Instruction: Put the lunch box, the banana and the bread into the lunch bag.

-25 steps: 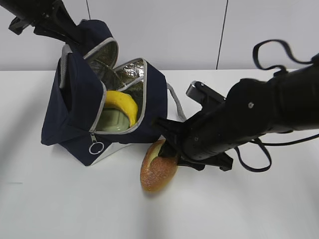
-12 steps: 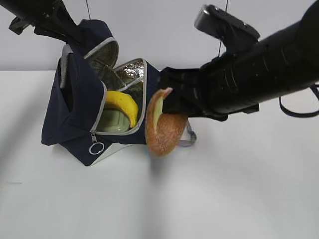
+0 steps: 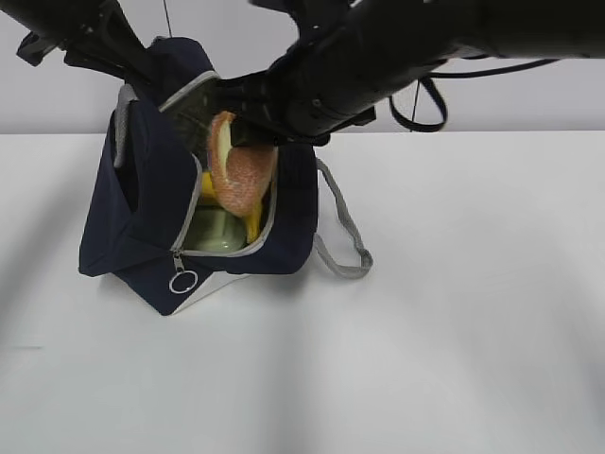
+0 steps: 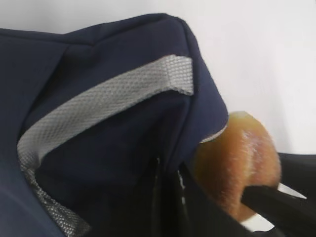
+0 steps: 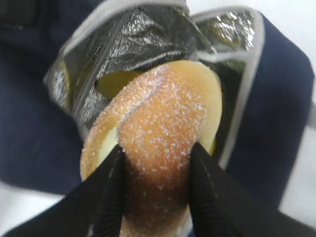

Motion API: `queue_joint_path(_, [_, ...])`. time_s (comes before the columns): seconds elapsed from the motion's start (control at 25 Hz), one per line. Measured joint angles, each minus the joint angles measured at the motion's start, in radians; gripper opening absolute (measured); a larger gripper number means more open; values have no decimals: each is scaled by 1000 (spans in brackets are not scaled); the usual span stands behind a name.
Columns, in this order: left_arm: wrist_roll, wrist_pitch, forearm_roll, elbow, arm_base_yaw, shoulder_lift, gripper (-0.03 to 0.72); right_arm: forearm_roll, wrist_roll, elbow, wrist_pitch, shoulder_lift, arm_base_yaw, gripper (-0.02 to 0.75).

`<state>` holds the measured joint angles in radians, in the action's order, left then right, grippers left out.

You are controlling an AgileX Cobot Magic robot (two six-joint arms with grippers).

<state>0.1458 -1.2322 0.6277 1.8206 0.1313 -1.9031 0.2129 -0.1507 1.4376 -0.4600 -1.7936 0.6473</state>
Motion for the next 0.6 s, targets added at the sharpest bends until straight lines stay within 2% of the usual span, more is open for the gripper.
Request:
queue_joint_path(0.2, [0,0,0,0,0,0,-16,0,26,200,-43,-196,0,317])
queue_joint_path(0.36, [0,0,-2,0,0,0,-16,6,93,331,-194,-279,0,498])
queue_joint_path(0.44, [0,0,-2,0,0,0,-16,6,119,369,-220,-278,0,587])
queue_joint_path(0.52, [1,0,-4,0,0,0,-16,6,138,388,-231,-265,0,627])
queue_joint_path(0.6, [1,0,-4,0,0,0,-16,11,156,395,-248,-250,0,635])
